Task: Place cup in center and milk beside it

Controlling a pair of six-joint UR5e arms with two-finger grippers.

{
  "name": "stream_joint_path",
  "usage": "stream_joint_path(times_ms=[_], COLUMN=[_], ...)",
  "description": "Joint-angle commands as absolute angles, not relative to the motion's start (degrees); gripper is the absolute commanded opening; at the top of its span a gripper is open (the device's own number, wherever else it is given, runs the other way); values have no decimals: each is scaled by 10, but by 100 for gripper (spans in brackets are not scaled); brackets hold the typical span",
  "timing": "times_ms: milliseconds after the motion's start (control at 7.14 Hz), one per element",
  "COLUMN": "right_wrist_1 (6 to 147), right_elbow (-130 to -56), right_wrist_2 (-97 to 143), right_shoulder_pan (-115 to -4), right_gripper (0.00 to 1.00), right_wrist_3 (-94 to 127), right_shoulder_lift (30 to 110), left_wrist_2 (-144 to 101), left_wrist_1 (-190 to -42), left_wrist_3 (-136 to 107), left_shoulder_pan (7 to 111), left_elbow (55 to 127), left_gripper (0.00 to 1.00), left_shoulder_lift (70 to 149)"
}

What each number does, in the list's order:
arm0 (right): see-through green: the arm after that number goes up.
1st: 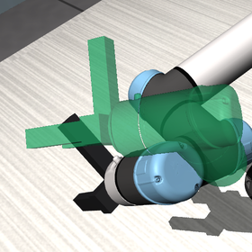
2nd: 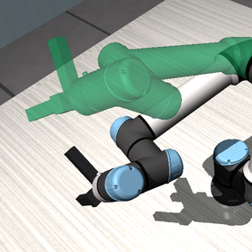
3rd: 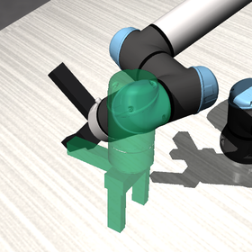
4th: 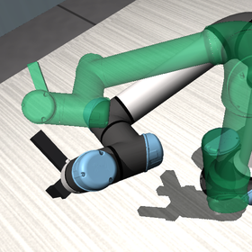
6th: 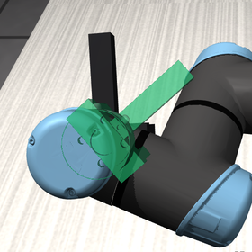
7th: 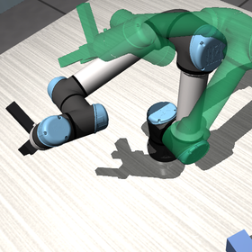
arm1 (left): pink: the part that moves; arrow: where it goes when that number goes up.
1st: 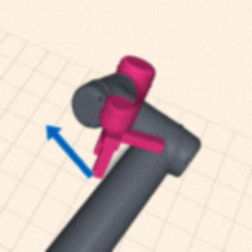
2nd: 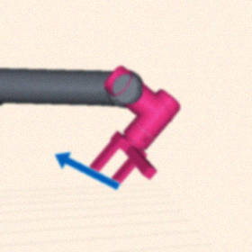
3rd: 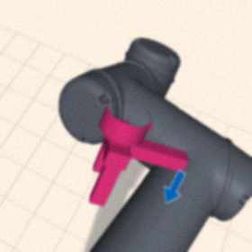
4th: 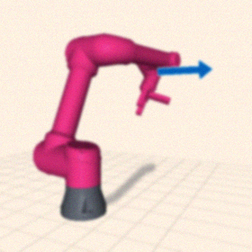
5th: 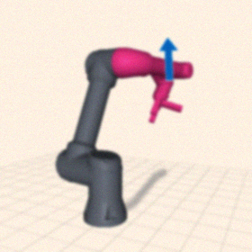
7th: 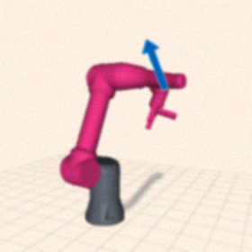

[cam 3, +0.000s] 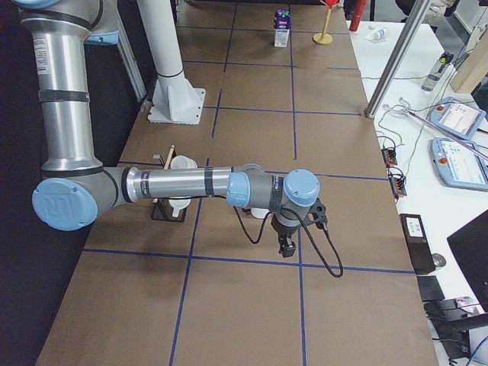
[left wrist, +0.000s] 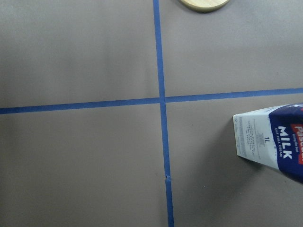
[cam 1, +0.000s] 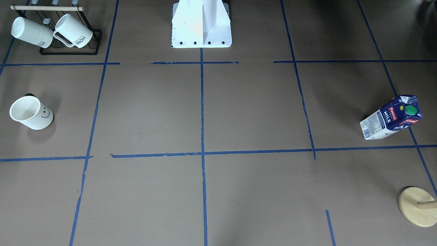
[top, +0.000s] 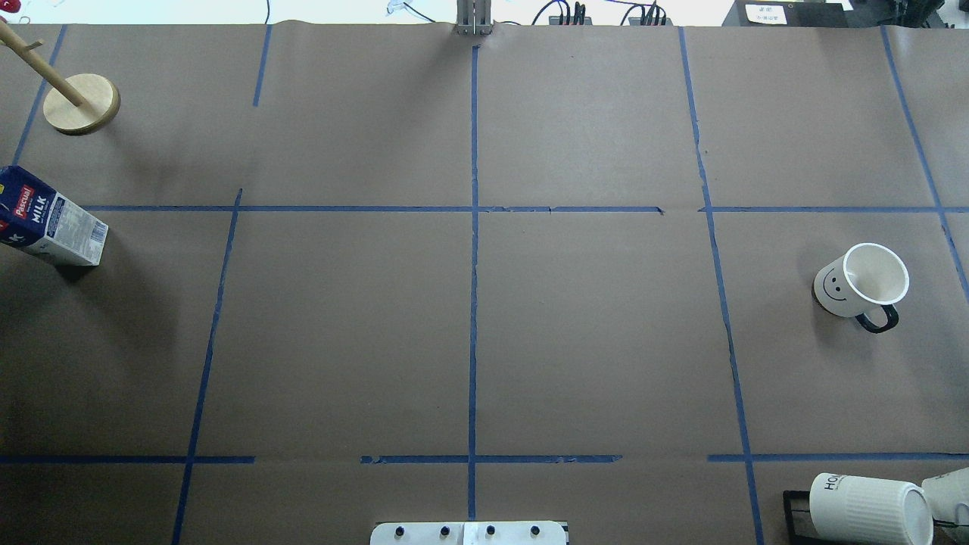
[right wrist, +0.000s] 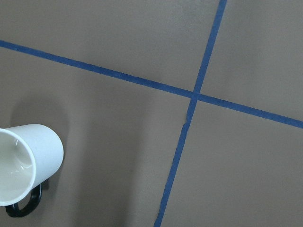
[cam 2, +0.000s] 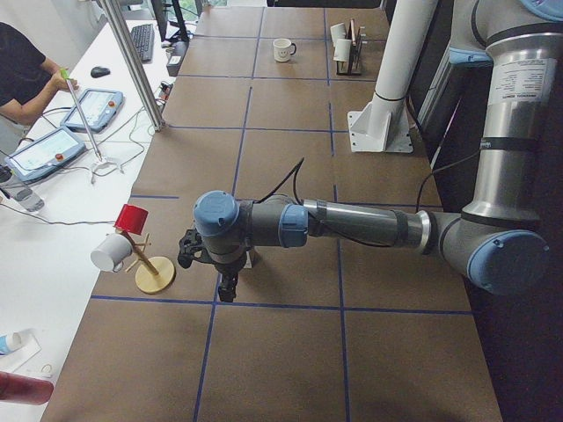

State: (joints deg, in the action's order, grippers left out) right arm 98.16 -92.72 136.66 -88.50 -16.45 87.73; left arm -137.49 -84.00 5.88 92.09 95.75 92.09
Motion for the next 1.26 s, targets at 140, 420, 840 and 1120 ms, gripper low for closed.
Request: stream_joint_path(times_ms=[140,420,840,1120], right_wrist_1=[982,983,982,982], right_elbow=[-927,-934,-936,-947], right_wrist_2=[1367,1367,1368,1371], right_shoulder_pan=[-885,-885,-885,-885], right_gripper=[100,100,100,100], right_wrist_3=[-164,-163,-164,-164], right_shoulder_lift=[877,884,887,887], left_wrist_2=[-1352,-1349,-1352,-1352], left_wrist_1=[-823,-823,-830,-831], left_wrist_3=[56,54,54,54], left_shoulder_pan=[896,894,894,895], left_elbow=[990,987,996,1006], left_gripper=[100,100,100,100], left_shoulder_lift=[907,909,906,902])
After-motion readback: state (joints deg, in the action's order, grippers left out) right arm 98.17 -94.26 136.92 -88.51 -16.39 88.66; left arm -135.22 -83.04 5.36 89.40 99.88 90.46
